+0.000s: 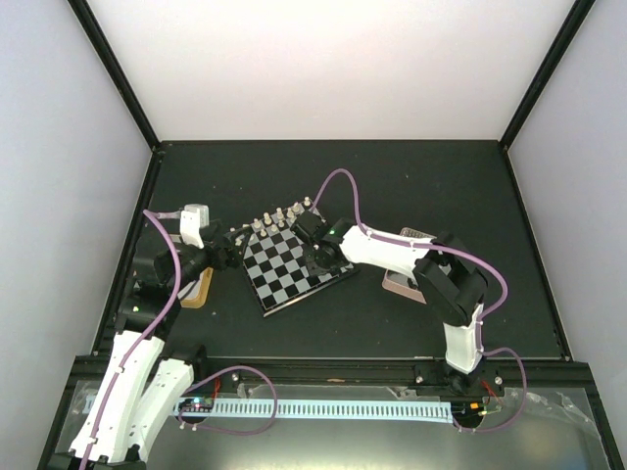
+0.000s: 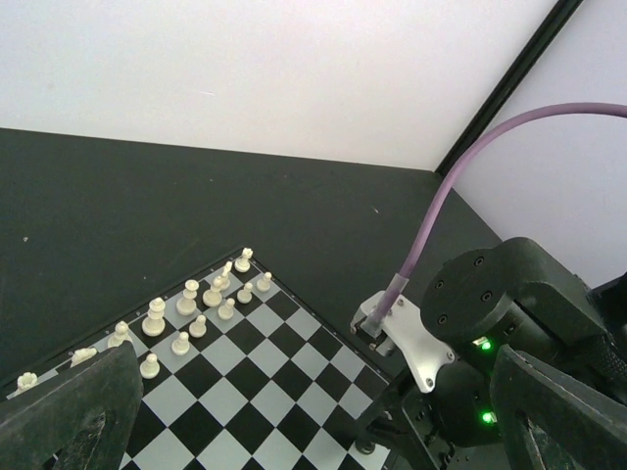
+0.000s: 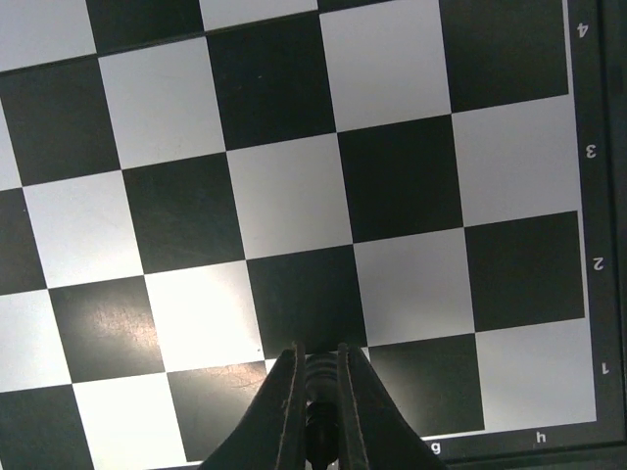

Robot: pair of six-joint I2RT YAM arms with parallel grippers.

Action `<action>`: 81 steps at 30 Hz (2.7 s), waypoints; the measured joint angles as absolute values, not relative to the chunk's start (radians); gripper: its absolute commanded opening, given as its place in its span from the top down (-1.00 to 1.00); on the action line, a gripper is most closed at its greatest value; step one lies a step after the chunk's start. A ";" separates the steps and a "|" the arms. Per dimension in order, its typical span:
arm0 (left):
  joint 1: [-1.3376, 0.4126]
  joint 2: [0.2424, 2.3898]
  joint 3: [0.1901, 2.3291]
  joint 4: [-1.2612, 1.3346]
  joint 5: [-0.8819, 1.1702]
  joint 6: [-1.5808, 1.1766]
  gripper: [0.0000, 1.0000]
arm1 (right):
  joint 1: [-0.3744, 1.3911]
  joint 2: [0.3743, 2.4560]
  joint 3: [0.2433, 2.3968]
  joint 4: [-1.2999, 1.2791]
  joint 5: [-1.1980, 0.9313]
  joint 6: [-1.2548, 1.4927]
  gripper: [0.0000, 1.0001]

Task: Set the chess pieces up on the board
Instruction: Place the chess piece on the chessboard, then pick up the chess piece from the storage box.

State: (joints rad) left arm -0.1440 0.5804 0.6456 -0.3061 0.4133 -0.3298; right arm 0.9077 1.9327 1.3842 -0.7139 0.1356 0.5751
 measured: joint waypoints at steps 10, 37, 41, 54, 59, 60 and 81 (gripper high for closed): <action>-0.144 0.580 0.646 -0.306 0.413 -0.330 -0.98 | 0.910 1.916 1.359 -0.711 0.113 0.586 0.87; -0.144 0.580 0.646 -0.307 0.413 -0.330 -0.98 | 0.903 1.779 1.333 -0.741 0.128 0.618 0.38; -0.144 0.580 0.646 -0.307 0.413 -0.330 -0.98 | 0.834 1.587 1.219 -0.710 0.166 0.645 0.38; -0.144 0.586 0.646 -0.307 0.416 -0.337 -0.98 | 0.328 1.343 0.844 -0.650 0.173 0.635 0.31; -0.144 0.603 0.646 -0.307 0.429 -0.337 -0.98 | 0.289 1.461 0.855 -0.598 0.144 0.600 0.39; -0.144 0.604 0.646 -0.307 0.431 -0.337 -0.98 | 0.286 1.489 0.862 -0.589 0.141 0.593 0.41; -0.144 0.611 0.646 -0.307 0.433 -0.337 -0.98 | 0.279 1.623 0.907 -0.540 0.131 0.526 0.94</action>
State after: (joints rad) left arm -0.1440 0.6113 0.6456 -0.3069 0.4328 -0.3370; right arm 0.2787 1.6234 0.9066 -0.5404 0.1307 0.5262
